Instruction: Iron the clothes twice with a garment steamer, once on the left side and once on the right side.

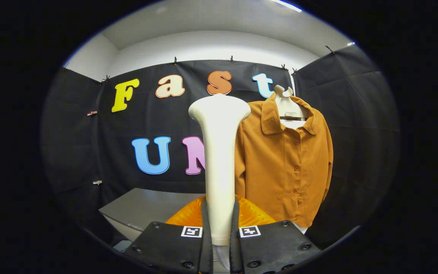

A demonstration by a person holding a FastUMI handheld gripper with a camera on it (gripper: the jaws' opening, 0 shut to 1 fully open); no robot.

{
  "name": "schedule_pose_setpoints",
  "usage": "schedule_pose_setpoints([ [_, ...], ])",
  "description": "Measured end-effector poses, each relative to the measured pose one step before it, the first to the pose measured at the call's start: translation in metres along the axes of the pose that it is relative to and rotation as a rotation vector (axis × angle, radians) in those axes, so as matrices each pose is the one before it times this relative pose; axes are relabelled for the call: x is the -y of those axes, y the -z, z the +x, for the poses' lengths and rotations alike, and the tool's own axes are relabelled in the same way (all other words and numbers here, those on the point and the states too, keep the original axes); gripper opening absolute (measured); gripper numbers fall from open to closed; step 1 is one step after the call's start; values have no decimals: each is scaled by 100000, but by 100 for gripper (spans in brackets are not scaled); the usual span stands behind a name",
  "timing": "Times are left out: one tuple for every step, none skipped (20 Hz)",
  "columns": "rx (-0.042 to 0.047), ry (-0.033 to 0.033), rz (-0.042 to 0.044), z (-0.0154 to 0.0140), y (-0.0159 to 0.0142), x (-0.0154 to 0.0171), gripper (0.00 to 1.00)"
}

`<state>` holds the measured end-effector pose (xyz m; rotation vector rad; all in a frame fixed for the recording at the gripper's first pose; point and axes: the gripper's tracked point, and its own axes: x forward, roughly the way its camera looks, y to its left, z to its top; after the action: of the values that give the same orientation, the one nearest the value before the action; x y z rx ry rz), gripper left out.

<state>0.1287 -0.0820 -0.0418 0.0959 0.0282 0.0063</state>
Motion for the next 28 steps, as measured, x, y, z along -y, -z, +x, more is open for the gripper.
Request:
schedule_pose_setpoints([
  [-85,233,519,114,18,-378,20],
  [-509,296,306,182,84,-382,20],
  [-397,85,298,30,179,-269,20],
  [-396,-131,1,51,194,-320,20],
  [-290,-339,-297,15,153,-248,20],
  [-198,-399,-461,153,231,-179,20],
  [35,-301,-505,22,159,-135,20],
  [-28,-227,-637,-23,60,-216,20],
  [157,-194,-546,24,-7,-41,20],
  [-41,-207,-347,19,124,-90,20],
  [187,-268,-132,-24,-34,-26,20],
  [358,-274,-135,21,-40,-107,20],
  [214,-134,-48,48,-55,-69,20],
  [94,-72,-142,23,6,39,20],
  [50,-102,-319,-20,-32,46,20],
  [62,-321,-171,70,-70,-70,20],
  [104,-360,81,-17,-78,-33,20],
  [74,-156,-9,-44,-19,-23,20],
  [194,-25,-167,-13,-21,19,20],
  [298,-5,-147,43,-80,44,20],
  [112,1,-336,-2,-51,2,20],
  [171,-7,-245,7,-81,8,20],
  [-3,-127,17,56,-67,-9,20],
  [9,-154,56,8,43,-147,20],
  [7,62,-123,34,9,43,20],
  [14,153,-148,-7,-5,100,20],
  [-32,193,-159,48,-7,84,20],
  [-66,129,-221,131,-59,104,20],
])
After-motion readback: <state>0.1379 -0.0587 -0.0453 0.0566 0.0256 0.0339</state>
